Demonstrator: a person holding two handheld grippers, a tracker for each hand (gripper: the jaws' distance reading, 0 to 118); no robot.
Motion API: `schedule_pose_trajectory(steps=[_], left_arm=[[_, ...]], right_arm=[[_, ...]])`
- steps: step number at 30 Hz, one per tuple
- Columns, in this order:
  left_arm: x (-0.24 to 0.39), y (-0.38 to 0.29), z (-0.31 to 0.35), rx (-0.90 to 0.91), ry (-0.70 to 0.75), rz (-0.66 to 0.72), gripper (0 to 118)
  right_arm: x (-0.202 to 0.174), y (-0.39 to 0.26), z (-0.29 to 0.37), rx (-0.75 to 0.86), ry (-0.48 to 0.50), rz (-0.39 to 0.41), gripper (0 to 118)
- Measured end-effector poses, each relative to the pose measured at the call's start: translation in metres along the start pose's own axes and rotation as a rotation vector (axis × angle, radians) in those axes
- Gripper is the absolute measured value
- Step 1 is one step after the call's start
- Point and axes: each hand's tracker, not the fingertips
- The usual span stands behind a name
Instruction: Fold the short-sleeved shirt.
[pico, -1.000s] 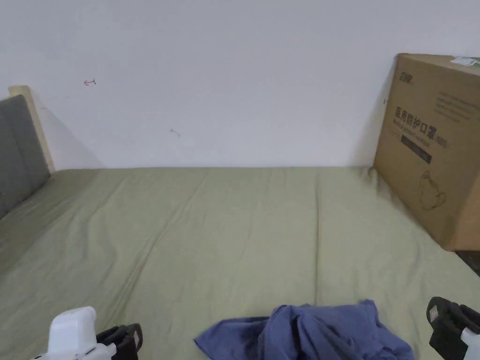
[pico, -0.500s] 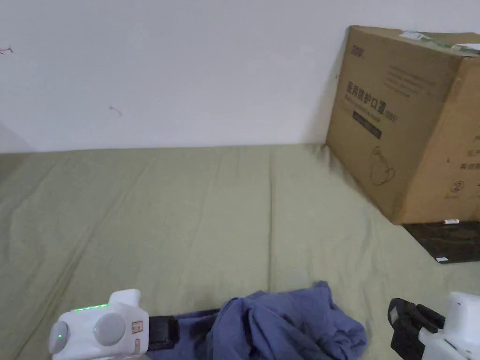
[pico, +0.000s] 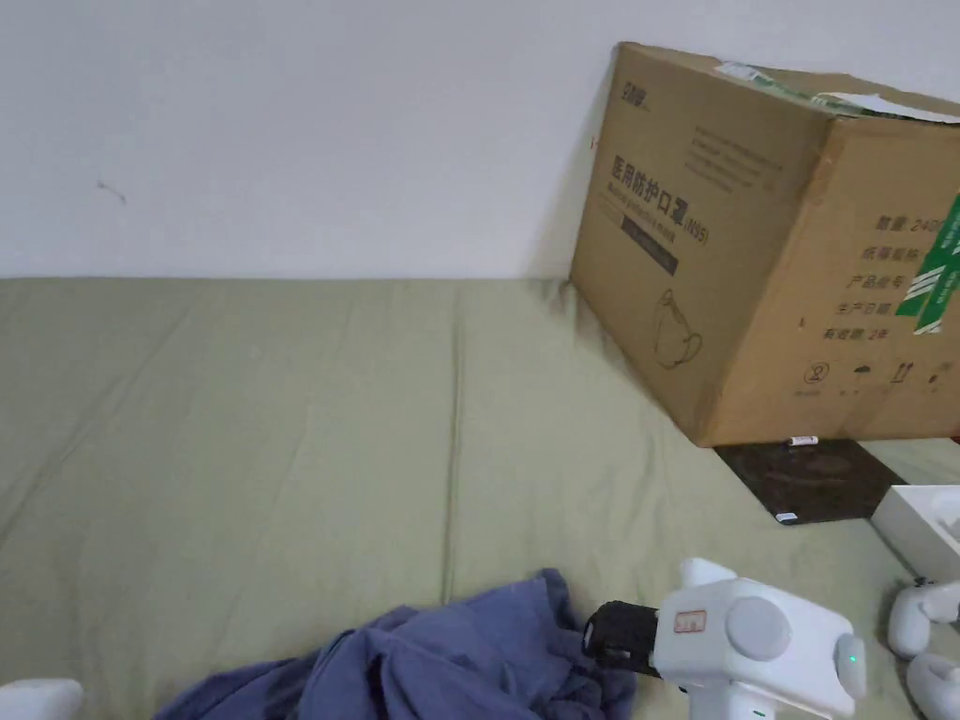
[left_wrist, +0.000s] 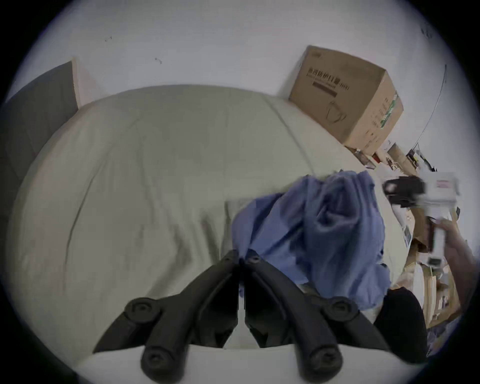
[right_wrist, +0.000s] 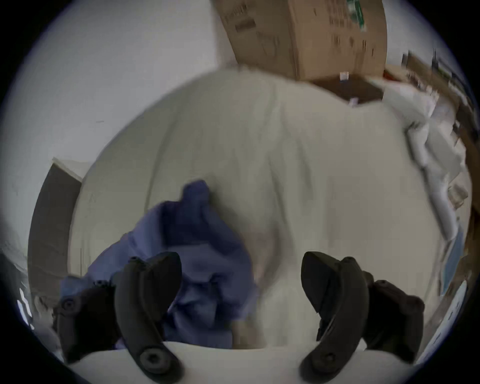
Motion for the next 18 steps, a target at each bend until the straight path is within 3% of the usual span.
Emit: schedule_pose_trajectory(steps=[2,5,7,8,11,14,18], left_arm=[[-0.002,-0.001,0.004,0.002,0.0,0.003,1],[-0.004,-0.002,0.003,0.004,0.005,0.008,1],[-0.006,0.001,0.0,-0.013,0.012,0.014,1],[-0.008,0.002,-0.001,-0.015,0.009,0.021,1],[-0.009,0.005,0.0,-0.011,0.006,0.042,1],[-0.01,0.008,0.012,0.043,0.027,0.064,1],[-0.018,0.027,0.051,0.164,0.086,0.071,1]], right_arm=[[0.004,0.01,-0.025,-0.063,-0.057,-0.011,97],[-0.005,0.012,-0.039,-0.107,-0.104,0.106,93],[-0.017,0.007,-0.034,-0.096,-0.147,0.221,67],[-0.021,0.006,-0.027,-0.071,-0.129,0.275,37],[-0.036,-0.002,-0.009,-0.092,0.015,0.374,7],[-0.039,-0.008,0.017,-0.032,0.015,0.396,6],[-0.021,0.002,0.074,0.106,0.095,0.279,6]])
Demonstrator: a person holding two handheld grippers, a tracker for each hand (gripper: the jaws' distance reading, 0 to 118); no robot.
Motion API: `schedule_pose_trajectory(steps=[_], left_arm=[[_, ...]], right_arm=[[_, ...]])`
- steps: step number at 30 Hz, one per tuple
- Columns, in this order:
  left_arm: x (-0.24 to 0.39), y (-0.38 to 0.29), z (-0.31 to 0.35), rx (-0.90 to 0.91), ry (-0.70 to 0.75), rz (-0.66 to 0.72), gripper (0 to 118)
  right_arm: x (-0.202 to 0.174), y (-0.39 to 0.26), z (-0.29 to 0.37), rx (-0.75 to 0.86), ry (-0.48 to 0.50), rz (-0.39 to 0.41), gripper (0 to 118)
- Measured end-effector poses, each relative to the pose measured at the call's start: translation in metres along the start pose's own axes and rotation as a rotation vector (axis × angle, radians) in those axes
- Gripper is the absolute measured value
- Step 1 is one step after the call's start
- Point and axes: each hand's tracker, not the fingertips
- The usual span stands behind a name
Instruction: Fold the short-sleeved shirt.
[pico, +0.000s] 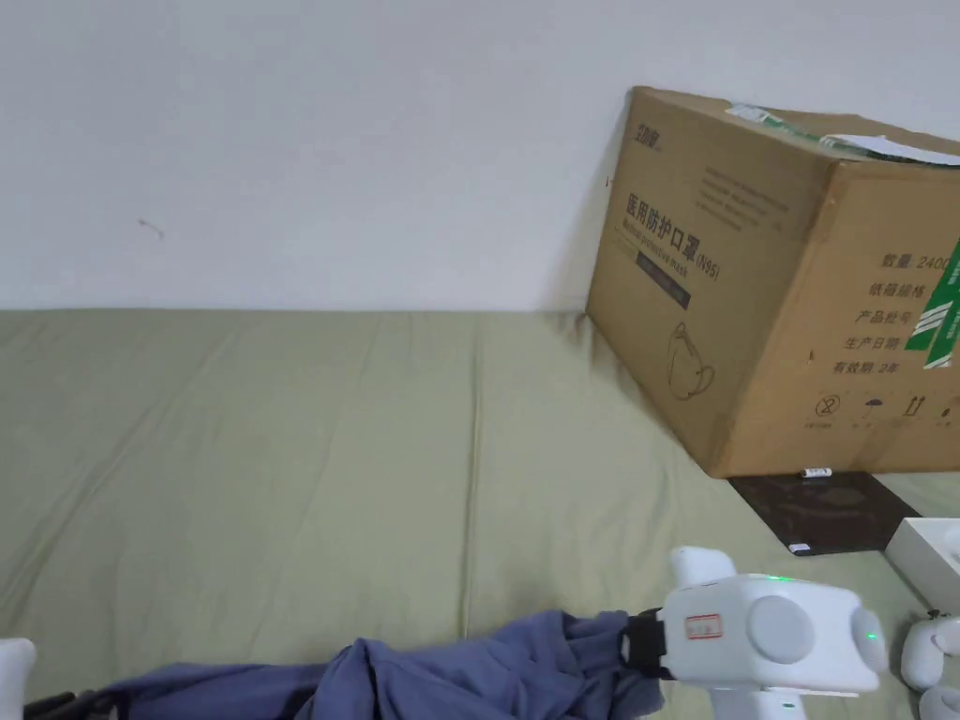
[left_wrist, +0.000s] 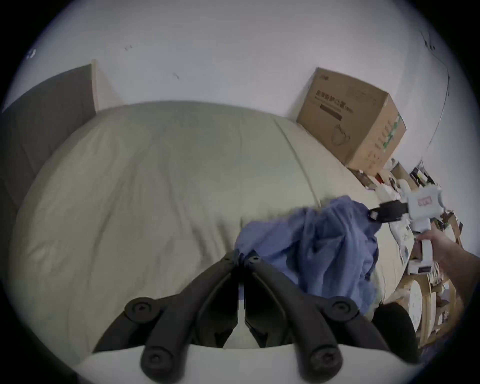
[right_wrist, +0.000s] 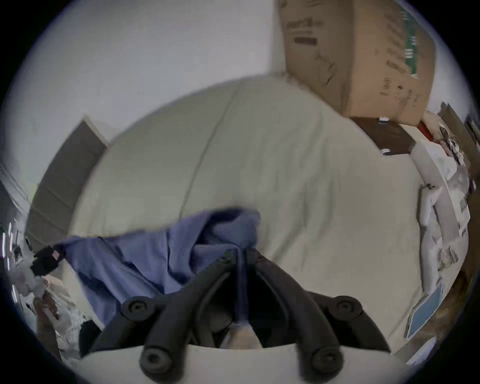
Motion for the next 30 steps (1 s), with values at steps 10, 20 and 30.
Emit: schedule_pose_trajectory(steps=[10,20,30], left_arm=[[-0.007,0.096,0.116,0.294,0.019,-0.028,1],[0.015,0.181,0.21,0.484,0.015,-0.127,1],[0.0,0.245,0.224,0.532,0.051,-0.103,1]], right_arm=[[-0.011,0.043,0.164,0.303,0.021,0.081,5],[-0.051,0.091,0.277,0.503,0.026,0.16,5],[-0.089,0.148,0.328,0.594,0.079,0.167,5]])
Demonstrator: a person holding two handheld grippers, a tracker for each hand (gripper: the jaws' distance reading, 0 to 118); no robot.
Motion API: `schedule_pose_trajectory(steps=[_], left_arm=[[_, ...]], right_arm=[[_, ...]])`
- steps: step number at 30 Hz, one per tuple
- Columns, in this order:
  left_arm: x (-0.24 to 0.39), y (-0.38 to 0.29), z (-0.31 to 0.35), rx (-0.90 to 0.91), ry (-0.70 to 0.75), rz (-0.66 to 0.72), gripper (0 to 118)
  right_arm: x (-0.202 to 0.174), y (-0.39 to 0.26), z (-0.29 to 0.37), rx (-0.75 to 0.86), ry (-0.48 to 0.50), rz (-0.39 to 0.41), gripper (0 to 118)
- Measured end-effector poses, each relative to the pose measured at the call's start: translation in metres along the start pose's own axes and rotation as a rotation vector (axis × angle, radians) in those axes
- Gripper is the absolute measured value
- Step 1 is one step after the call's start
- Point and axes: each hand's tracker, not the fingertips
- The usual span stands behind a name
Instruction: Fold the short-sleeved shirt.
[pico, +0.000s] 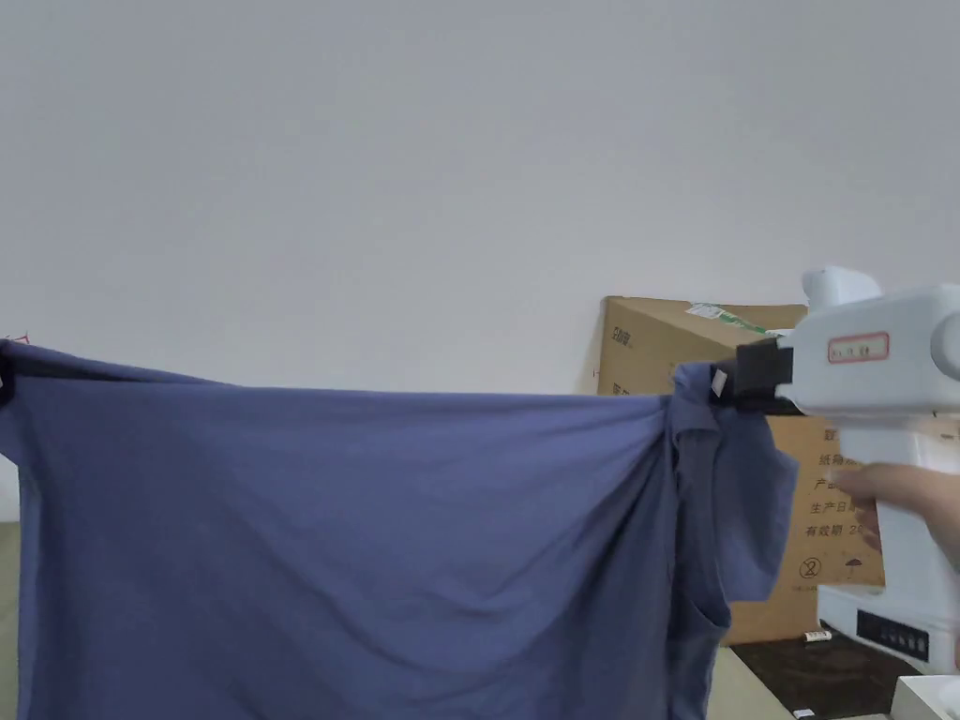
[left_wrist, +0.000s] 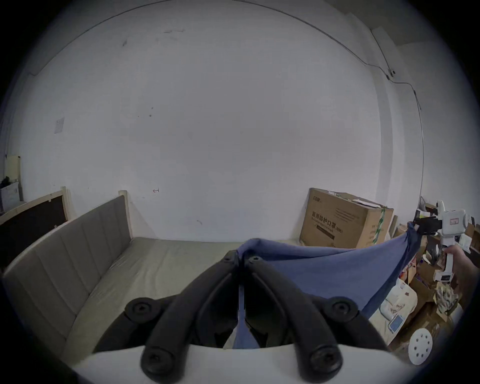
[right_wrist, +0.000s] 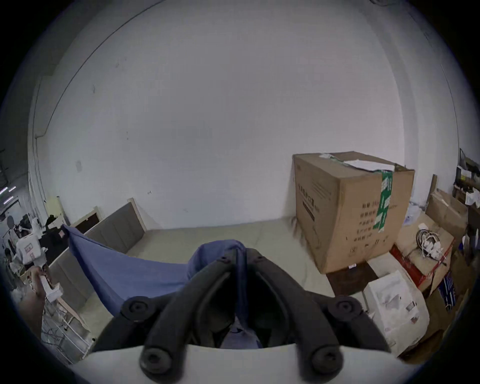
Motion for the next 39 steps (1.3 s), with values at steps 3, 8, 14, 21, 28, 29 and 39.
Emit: schedule_pose_trajectory(steps=[3,8,14,21,28,29,39], left_arm=[[0.0,0.015,-0.013,0.005,0.012,0.019,1],[-0.016,0.031,-0.057,0.012,0.035,0.04,1],[-0.023,0.035,-0.121,0.025,0.088,0.043,1],[-0.024,0.022,-0.175,0.125,0.216,-0.036,1],[-0.052,-0.032,-0.217,0.029,0.227,0.037,1],[-0.057,-0.048,-0.225,-0.027,0.21,0.057,1],[-0.065,-0.279,-0.199,-0.671,-0.008,0.125,1]], right_arm=[[-0.008,0.024,-0.016,0.016,-0.013,0.032,5],[-0.017,0.059,-0.062,0.023,-0.036,0.066,5],[-0.023,0.079,-0.143,0.06,-0.099,0.099,5],[-0.046,0.079,-0.228,0.113,-0.154,0.146,5],[-0.045,0.017,-0.297,0.078,-0.163,0.174,5],[-0.042,-0.005,-0.308,0.024,-0.17,0.172,5],[0.039,-0.276,-0.312,-0.543,-0.113,0.179,5]])
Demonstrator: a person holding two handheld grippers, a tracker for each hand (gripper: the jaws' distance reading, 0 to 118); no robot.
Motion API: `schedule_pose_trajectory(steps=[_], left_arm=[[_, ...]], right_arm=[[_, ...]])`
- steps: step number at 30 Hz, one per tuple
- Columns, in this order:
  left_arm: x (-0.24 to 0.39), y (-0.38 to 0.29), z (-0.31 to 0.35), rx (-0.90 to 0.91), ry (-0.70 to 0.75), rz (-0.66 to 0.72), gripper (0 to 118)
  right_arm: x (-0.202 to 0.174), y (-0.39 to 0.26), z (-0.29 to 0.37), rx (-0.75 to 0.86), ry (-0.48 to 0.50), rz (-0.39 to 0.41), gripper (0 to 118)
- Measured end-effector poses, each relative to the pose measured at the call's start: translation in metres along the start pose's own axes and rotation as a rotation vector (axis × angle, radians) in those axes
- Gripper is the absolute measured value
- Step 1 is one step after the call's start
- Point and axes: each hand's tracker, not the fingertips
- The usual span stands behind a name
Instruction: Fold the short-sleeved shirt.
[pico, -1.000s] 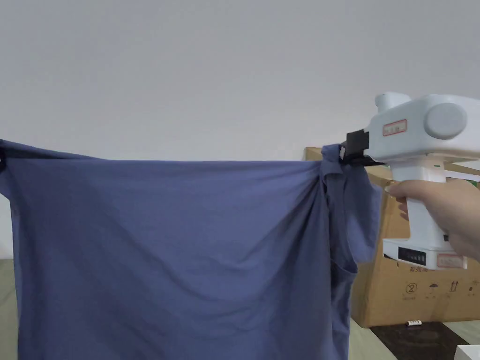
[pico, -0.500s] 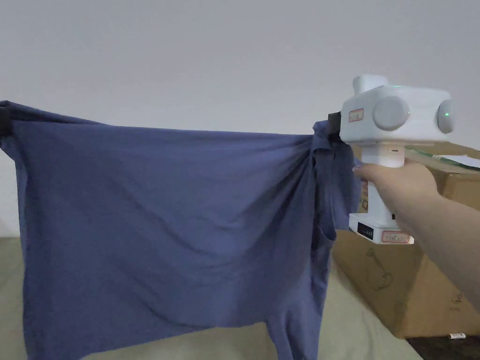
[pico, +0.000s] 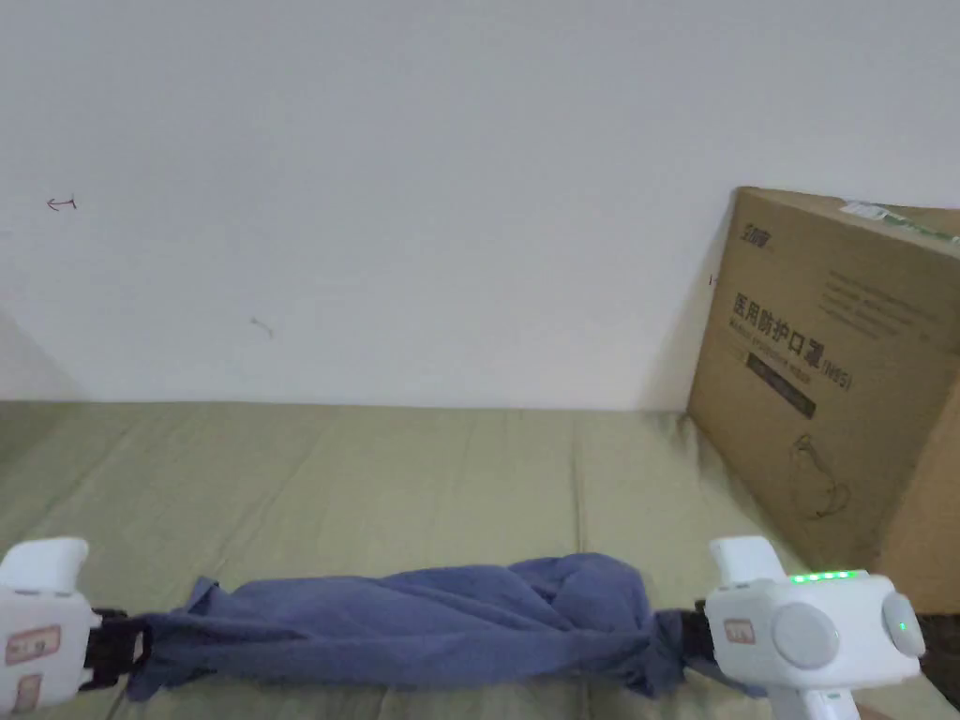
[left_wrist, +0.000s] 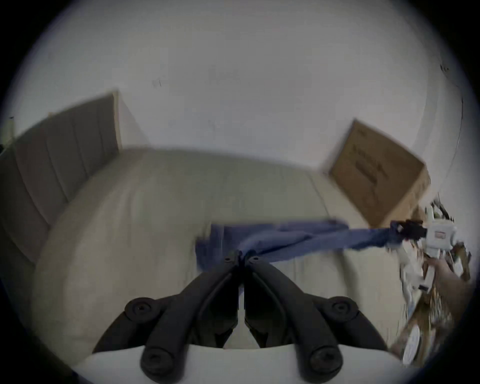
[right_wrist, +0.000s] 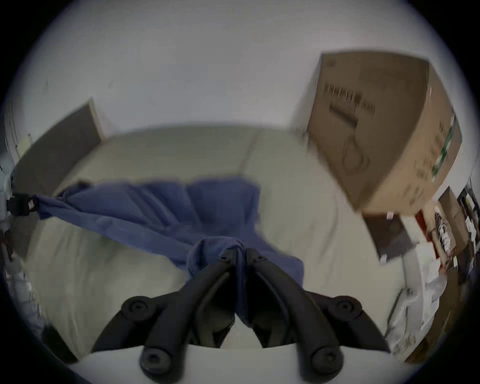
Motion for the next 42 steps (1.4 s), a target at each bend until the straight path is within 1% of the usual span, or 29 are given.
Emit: schedule_pose_trajectory(steps=[3,4,5,6,7,8,12,15,17,18,20,22,25,26,27,28,29,30,31,32,33,34,35,37,38,39,40,41,42], left_arm=[[-0.006,-0.066,-0.007,-0.167,0.038,-0.055,1],[-0.009,-0.087,-0.005,-0.209,0.033,-0.072,1],[-0.011,-0.104,0.002,-0.224,0.016,-0.062,1],[-0.011,-0.118,0.01,-0.241,0.017,-0.074,1],[-0.011,-0.131,0.02,-0.251,0.01,-0.077,1],[-0.009,-0.143,0.03,-0.261,0.004,-0.085,1],[-0.007,-0.174,0.075,-0.317,-0.019,-0.085,1],[-0.005,-0.193,0.106,-0.345,-0.026,-0.085,1],[-0.008,-0.202,0.12,-0.372,-0.029,-0.028,1],[-0.006,-0.207,0.126,-0.377,-0.036,-0.002,1],[-0.004,-0.214,0.132,-0.376,-0.032,-0.001,1],[0.0,-0.218,0.134,-0.365,-0.027,0.003,1],[0.002,-0.219,0.133,-0.333,-0.018,0.033,2],[0.005,-0.219,0.132,-0.323,-0.024,0.046,5],[0.008,-0.22,0.132,-0.302,-0.015,0.059,11],[0.011,-0.221,0.132,-0.286,-0.014,0.073,21],[0.012,-0.221,0.133,-0.285,-0.026,0.092,42],[0.015,-0.221,0.135,-0.283,-0.045,0.114,89],[0.017,-0.22,0.137,-0.287,-0.07,0.13,110],[0.019,-0.219,0.138,-0.29,-0.084,0.134,113],[0.023,-0.215,0.146,-0.258,-0.092,0.135,110],[0.026,-0.21,0.153,-0.211,-0.093,0.132,110],[0.031,-0.205,0.158,-0.2,-0.089,0.119,110],[0.041,-0.195,0.171,-0.112,-0.077,0.092,110],[0.046,-0.191,0.177,-0.069,-0.07,0.085,108],[0.05,-0.185,0.182,-0.018,-0.057,0.085,97],[0.055,-0.18,0.188,0.028,-0.058,0.092,81],[0.058,-0.175,0.192,0.078,-0.079,0.097,53],[0.061,-0.171,0.195,0.122,-0.099,0.097,41]], right_arm=[[0.014,-0.075,0.012,-0.08,0.023,0.007,5],[0.016,-0.097,0.021,-0.094,0.026,0.029,5],[0.018,-0.114,0.031,-0.104,0.031,0.049,5],[0.021,-0.128,0.041,-0.109,0.048,0.05,5],[0.016,-0.146,0.059,-0.125,0.095,0.051,5],[0.016,-0.158,0.071,-0.14,0.11,0.057,5],[0.009,-0.196,0.116,-0.229,0.12,0.131,5],[0.006,-0.219,0.144,-0.254,0.132,0.116,5],[0.003,-0.234,0.156,-0.282,0.139,0.089,5],[0.001,-0.24,0.16,-0.296,0.138,0.087,5],[-0.002,-0.249,0.163,-0.304,0.128,0.092,5],[-0.004,-0.253,0.164,-0.301,0.126,0.075,5],[-0.005,-0.251,0.162,-0.281,0.095,-0.032,7],[-0.006,-0.25,0.162,-0.267,0.08,-0.086,14],[-0.003,-0.249,0.163,-0.258,0.076,-0.127,50],[-0.002,-0.248,0.163,-0.267,0.056,-0.173,85],[-0.002,-0.247,0.164,-0.291,0.046,-0.19,101],[-0.002,-0.245,0.169,-0.286,0.046,-0.212,102],[0.002,-0.241,0.174,-0.282,0.041,-0.229,102],[0.002,-0.237,0.179,-0.288,0.025,-0.241,102],[0.001,-0.231,0.188,-0.28,-0.015,-0.258,102],[-0.001,-0.225,0.198,-0.254,-0.038,-0.257,102],[-0.003,-0.217,0.209,-0.207,-0.044,-0.252,102],[-0.013,-0.202,0.232,-0.075,-0.036,-0.236,102],[-0.019,-0.195,0.24,-0.014,-0.024,-0.234,101],[-0.029,-0.187,0.253,0.054,-0.004,-0.24,95],[-0.037,-0.18,0.26,0.11,0.035,-0.256,81],[-0.044,-0.175,0.263,0.165,0.113,-0.276,54],[-0.05,-0.17,0.265,0.213,0.179,-0.293,42]])
